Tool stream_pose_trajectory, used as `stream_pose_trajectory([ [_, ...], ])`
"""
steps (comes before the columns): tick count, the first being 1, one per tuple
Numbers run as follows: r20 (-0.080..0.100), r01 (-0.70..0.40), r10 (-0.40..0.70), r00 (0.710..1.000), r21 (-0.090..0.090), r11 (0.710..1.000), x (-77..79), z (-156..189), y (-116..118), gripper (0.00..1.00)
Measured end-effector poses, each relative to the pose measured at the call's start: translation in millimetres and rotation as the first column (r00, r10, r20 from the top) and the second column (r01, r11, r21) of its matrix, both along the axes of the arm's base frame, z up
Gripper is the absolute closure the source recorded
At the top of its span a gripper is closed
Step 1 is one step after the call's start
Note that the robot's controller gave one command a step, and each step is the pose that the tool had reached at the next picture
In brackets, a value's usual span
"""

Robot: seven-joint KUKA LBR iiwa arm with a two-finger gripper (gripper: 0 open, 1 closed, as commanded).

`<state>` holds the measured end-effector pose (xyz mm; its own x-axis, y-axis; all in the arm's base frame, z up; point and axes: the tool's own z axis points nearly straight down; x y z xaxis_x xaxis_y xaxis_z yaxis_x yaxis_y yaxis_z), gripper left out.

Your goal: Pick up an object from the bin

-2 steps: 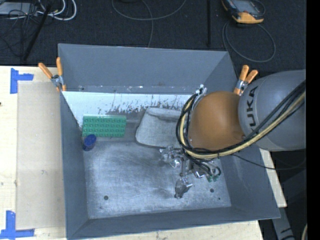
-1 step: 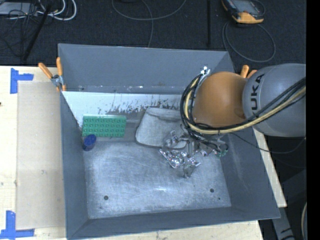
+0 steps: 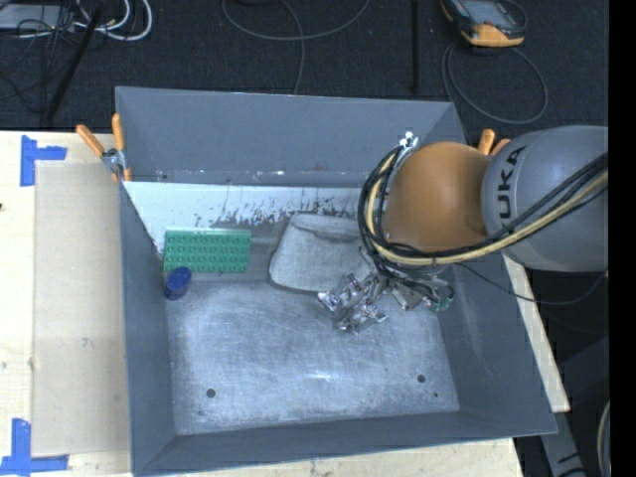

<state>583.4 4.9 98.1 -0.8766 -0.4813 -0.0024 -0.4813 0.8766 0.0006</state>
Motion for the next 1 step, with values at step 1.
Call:
stream_pose_trajectory([
  [1,0.006,-0.021,0.021,1.0,-0.002,1.0,-19.5,121.7,-17.0,1.0],
])
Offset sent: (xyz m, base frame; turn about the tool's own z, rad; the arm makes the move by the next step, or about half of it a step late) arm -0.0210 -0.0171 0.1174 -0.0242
